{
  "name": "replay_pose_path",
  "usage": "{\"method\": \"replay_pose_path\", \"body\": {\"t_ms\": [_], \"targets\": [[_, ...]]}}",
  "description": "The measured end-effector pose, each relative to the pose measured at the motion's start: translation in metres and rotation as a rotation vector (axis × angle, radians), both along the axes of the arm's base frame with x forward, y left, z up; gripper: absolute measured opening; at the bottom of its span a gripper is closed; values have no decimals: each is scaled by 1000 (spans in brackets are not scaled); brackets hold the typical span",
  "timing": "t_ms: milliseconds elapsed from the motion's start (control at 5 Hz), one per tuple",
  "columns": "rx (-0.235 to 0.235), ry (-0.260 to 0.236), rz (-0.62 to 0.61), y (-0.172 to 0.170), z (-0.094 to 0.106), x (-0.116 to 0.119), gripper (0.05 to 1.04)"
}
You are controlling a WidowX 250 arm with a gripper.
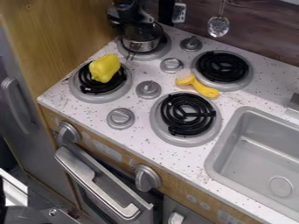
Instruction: Put the silver lid on the silver pot
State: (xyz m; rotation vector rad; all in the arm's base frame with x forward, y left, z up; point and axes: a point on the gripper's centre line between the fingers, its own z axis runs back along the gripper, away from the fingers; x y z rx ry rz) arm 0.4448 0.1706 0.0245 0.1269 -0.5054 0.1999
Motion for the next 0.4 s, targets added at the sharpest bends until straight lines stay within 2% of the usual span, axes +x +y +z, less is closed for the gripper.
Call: {"method": "replay_pose_path", "body": {"t_ms": [200, 400], "targets": [[-12, 215, -46, -21, -7, -25, 1001], [-9, 331, -68, -48, -3, -30, 1001]]}}
